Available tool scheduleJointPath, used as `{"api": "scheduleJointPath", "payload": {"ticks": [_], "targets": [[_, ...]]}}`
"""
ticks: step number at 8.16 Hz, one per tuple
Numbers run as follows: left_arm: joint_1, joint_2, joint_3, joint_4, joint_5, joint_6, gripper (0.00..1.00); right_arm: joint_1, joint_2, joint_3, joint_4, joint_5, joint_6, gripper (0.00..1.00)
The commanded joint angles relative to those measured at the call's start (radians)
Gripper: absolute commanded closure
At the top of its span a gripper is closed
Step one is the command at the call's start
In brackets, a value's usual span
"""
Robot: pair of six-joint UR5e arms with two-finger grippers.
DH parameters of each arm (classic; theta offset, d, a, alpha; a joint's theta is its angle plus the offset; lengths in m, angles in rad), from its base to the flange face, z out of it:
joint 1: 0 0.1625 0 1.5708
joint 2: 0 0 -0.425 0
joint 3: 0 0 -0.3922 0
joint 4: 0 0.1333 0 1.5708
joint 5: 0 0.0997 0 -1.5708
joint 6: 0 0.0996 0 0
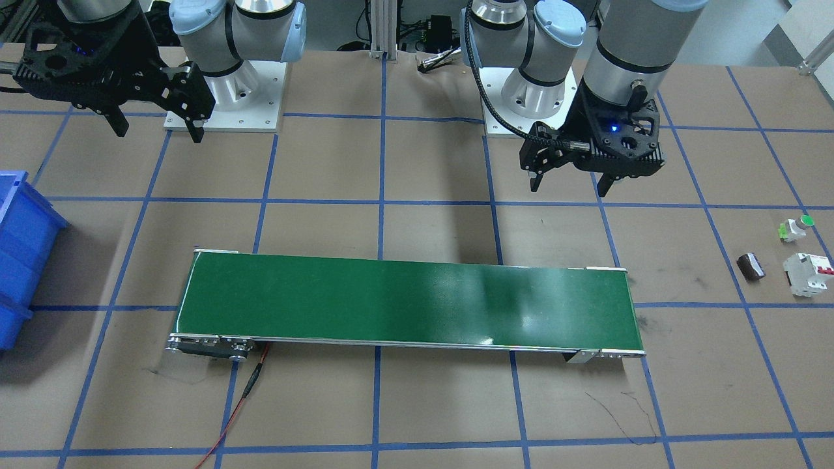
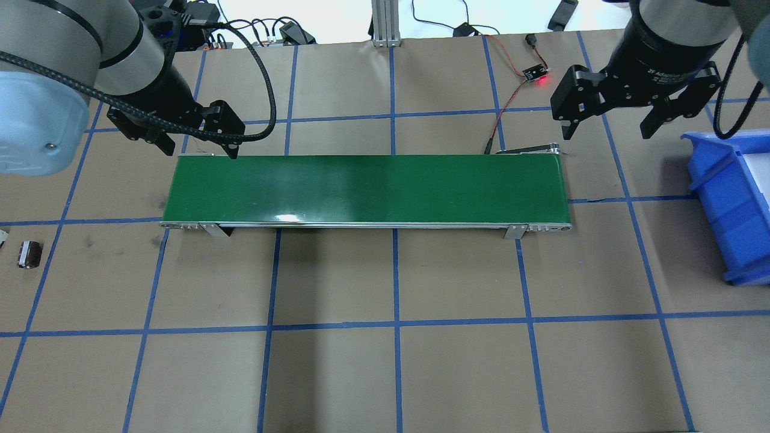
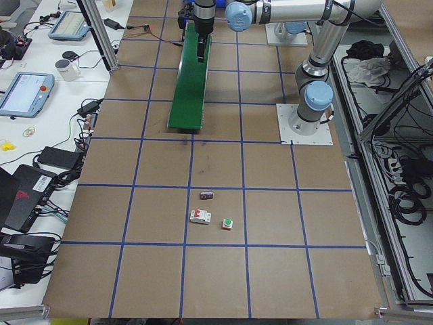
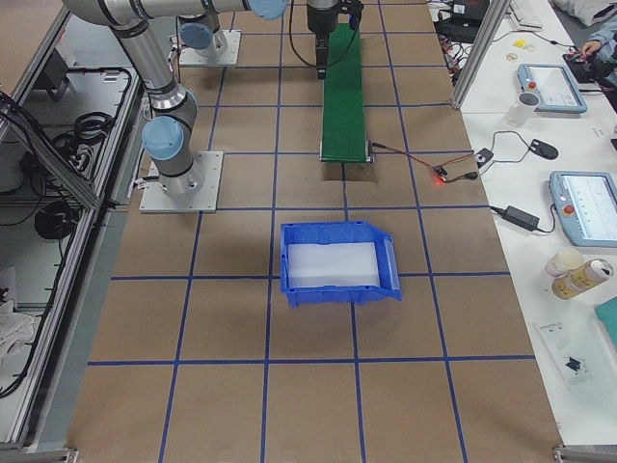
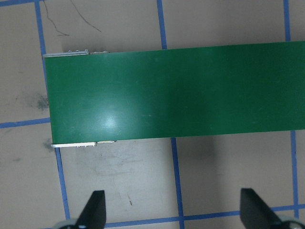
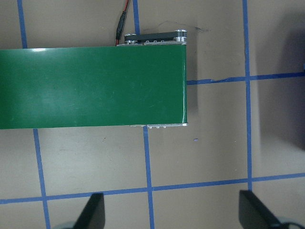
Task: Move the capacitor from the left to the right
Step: 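Move the left gripper outward over the black capacitor beside the conveyor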
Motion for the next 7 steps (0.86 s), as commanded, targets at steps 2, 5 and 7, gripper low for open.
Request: {"api": "scheduleJointPath", "payload": {"ticks": [2, 5, 7], "targets": [[0.024, -0.001, -0.004, -0.003, 0.005, 0.054, 0.0, 0.0, 0.001, 0.0, 0.001, 0.001, 0.001, 0.0], [0.27, -0.041, -0.019, -0.02, -0.008, 0.152, 0.0, 0.0, 0.0, 0.0, 0.001, -0.002, -0.001, 0.0], [0.459, -0.073, -0.024, 0.005, -0.008, 0.215, 0.0, 0.0, 0.001, 0.0, 0.001, -0.001, -0.001, 0.0]]}}
